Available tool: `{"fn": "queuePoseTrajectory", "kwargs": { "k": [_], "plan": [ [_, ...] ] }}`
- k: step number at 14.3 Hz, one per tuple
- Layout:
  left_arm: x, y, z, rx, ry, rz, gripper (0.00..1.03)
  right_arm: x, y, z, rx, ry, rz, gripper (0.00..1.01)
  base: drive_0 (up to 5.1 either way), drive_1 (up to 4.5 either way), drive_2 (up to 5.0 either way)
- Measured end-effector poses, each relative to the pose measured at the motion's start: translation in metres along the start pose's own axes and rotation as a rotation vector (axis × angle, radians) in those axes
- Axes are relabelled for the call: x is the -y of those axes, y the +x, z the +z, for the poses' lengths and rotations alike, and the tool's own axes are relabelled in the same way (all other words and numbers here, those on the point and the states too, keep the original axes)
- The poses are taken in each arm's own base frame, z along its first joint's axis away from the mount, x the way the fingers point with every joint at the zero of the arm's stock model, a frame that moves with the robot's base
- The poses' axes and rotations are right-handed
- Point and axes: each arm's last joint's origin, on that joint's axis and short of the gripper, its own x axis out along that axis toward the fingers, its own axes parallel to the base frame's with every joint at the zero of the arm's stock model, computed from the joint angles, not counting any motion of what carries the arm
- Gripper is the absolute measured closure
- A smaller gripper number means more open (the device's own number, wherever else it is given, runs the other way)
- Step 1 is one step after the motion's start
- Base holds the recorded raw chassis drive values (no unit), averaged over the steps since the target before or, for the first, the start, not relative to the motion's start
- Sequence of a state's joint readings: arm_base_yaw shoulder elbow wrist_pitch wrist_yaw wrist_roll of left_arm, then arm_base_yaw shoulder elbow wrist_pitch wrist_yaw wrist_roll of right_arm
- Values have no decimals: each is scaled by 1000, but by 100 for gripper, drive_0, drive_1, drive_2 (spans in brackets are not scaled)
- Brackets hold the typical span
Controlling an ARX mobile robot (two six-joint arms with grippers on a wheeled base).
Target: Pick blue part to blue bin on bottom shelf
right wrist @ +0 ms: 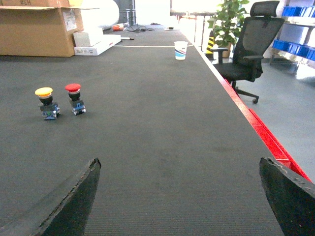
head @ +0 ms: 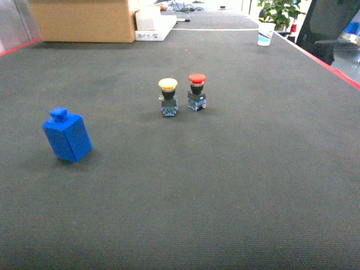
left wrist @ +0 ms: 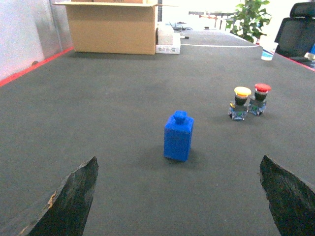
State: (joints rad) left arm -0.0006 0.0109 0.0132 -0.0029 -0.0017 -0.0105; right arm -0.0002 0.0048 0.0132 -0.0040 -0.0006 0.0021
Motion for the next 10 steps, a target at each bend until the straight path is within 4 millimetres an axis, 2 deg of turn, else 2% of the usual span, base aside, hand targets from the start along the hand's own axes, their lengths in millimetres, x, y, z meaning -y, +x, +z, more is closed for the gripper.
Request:
{"fn": "queuePoseTrajectory", "kwargs": {
  "k": [10],
  "plan": [
    [0, 0, 0, -2, 0, -2, 5, 0, 0, 0, -1, 0, 0, 3, 0, 0, 0]
  ]
}}
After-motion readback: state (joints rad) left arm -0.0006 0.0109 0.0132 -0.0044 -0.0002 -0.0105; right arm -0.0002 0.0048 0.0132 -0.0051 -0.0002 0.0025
